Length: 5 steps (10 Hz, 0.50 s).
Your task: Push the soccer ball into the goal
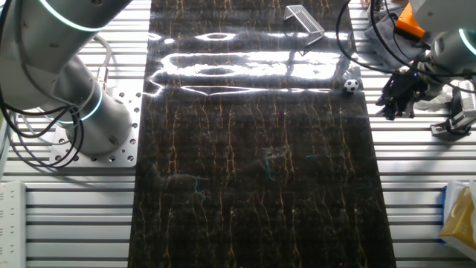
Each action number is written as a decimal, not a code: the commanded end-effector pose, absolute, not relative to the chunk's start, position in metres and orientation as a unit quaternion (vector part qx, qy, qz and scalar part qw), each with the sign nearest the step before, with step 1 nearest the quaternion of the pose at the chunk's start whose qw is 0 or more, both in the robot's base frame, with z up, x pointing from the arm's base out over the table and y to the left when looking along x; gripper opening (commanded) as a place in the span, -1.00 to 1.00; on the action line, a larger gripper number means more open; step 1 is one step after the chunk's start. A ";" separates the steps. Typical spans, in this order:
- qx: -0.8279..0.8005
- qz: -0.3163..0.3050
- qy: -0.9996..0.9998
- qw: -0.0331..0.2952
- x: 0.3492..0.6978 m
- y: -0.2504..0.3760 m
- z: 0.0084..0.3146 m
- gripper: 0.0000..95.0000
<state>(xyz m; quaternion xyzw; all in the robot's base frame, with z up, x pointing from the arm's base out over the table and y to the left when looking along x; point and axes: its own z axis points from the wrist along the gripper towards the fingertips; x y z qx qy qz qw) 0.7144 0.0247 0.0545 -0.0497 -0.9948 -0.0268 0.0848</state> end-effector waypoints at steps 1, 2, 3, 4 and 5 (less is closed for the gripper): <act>-0.073 -0.051 -0.992 0.087 0.714 0.025 0.056 -0.60; -0.082 -0.056 -0.991 0.088 0.714 0.024 0.057 -0.60; -0.088 -0.063 -0.990 0.088 0.714 0.024 0.057 -0.60; -0.092 -0.071 -0.989 0.086 0.714 0.024 0.057 -0.60; -0.099 -0.083 -0.988 0.084 0.715 0.025 0.057 -0.60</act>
